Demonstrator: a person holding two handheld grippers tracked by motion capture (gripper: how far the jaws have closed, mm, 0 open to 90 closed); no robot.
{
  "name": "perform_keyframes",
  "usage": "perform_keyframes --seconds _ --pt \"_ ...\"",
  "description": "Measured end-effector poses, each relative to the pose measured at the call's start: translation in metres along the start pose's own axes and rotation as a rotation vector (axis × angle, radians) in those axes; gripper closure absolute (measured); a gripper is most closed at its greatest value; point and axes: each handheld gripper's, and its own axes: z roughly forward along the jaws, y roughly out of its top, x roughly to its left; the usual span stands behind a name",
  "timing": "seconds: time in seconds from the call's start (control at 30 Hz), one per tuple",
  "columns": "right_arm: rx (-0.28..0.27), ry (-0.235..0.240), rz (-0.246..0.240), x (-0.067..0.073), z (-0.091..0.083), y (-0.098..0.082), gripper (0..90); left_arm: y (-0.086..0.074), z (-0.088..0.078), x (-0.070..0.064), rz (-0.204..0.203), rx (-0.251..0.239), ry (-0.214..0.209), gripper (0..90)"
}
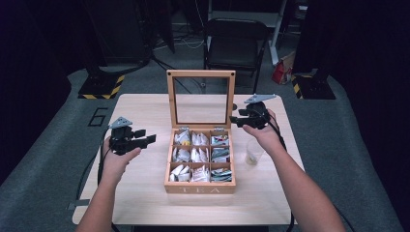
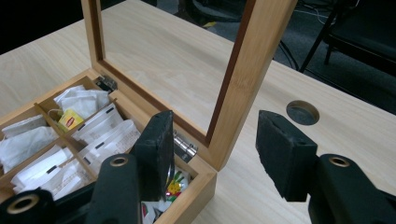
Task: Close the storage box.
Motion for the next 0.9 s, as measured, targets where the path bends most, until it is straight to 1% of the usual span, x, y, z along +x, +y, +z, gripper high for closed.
perform_keyframes --seconds 0.07,0.37,0.6,0.63,0.67,0.73,0.77,0.87,0.9 --pt "-0.004 0.001 0.016 -0.002 0.002 0.001 46.5 0.000 -0.001 0.000 0.000 0.000 0.000 42.3" --pt "0.003 -0.010 0.030 -0.009 0.011 -0.001 46.5 -0.001 0.000 0.001 0.002 0.002 0.000 42.3" --pt "0.003 0.001 0.023 -0.012 0.016 0.008 45.6 -0.001 0.000 0.001 -0.002 0.006 0.001 42.4" --pt "-0.001 0.000 0.017 -0.012 0.017 0.009 45.6 -0.001 0.000 0.001 -0.004 0.007 0.004 42.4" --pt "-0.006 0.005 0.023 -0.011 0.018 0.011 45.5 -0.001 -0.001 0.002 -0.003 0.007 0.005 42.4" --pt "0.001 0.005 0.018 -0.011 0.020 0.012 45.4 -0.002 -0.001 0.002 -0.001 0.006 0.002 42.4" --pt "0.004 0.006 0.019 -0.011 0.022 0.013 45.2 -0.002 -0.002 0.002 -0.010 0.008 0.003 42.3" --pt "0.008 0.008 0.023 -0.011 0.026 0.016 44.8 -0.002 -0.003 0.003 -0.005 0.006 0.006 42.3" --pt "0.008 0.009 0.024 -0.012 0.027 0.017 44.5 -0.003 -0.003 0.002 -0.014 0.003 0.005 42.3"
